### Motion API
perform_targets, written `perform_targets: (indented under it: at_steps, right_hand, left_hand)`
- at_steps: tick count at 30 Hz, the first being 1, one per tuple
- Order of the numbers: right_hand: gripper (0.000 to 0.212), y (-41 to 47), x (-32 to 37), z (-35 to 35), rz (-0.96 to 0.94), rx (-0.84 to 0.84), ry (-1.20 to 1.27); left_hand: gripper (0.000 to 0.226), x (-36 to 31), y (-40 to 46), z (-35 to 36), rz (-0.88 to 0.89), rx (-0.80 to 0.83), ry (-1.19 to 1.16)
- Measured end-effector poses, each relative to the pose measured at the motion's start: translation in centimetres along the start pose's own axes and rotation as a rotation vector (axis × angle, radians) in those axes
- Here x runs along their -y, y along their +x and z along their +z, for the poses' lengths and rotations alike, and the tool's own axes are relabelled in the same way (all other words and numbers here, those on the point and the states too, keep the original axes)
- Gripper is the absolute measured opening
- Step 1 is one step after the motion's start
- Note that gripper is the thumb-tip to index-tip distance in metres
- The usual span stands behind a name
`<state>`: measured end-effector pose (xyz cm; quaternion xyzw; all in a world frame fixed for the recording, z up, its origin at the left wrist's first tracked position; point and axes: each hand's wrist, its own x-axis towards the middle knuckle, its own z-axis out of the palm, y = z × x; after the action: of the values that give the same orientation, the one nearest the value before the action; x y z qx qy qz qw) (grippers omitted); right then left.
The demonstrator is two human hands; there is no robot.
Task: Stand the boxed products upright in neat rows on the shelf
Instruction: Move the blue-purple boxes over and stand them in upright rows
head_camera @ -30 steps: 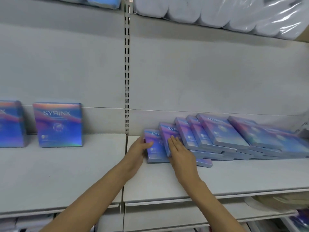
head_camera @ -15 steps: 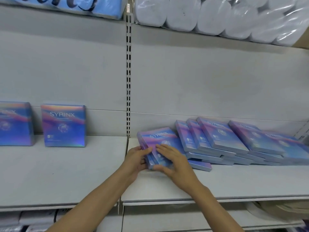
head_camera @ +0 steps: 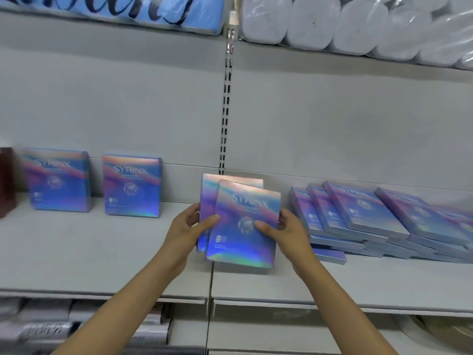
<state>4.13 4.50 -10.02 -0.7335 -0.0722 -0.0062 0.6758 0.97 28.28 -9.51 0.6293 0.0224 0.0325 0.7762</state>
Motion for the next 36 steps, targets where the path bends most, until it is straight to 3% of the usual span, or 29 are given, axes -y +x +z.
perform_targets:
  at_steps: [3,7,19,21,24,30,36]
  right_hand:
    - [0.048,0.6,-0.3,1.4,0.025,0.011,0.092]
    - [0.051,0.9,-0.5,3.9,0.025,0.065,0.139]
    - [0.023,7.2,0.5,9.6,-0.056,-0.108,0.254]
    - [0.026,8.5,0.3,10.7,-0.056,-0.122,0.267]
    - [0.048,9.9,-0.6,12.1,-0.053,-0.142,0.256]
    - [0.024,11.2,-1.7,12.8,-0.053,-0.147,0.193]
    - [0.024,11.3,-2.1,13.0,-0.086,-0.182,0.086]
  left_hand:
    - [0.035,0.1,-0.3,-2.1,0.030,-0.063,0.035]
    - [0.028,0.2,-0.3,-5.3,0.039,-0.146,0.001]
    - [0.023,-1.0,-0.2,-18.3,0.088,-0.466,-0.072]
    - [0.024,-1.1,-0.4,-19.4,0.083,-0.459,-0.063]
    - [0.022,-1.3,-0.7,-20.6,0.096,-0.431,-0.056]
    - [0.023,-1.0,-0.4,-21.9,0.078,-0.369,-0.087]
    - [0.027,-0.4,0.3,-21.1,0.049,-0.297,-0.122]
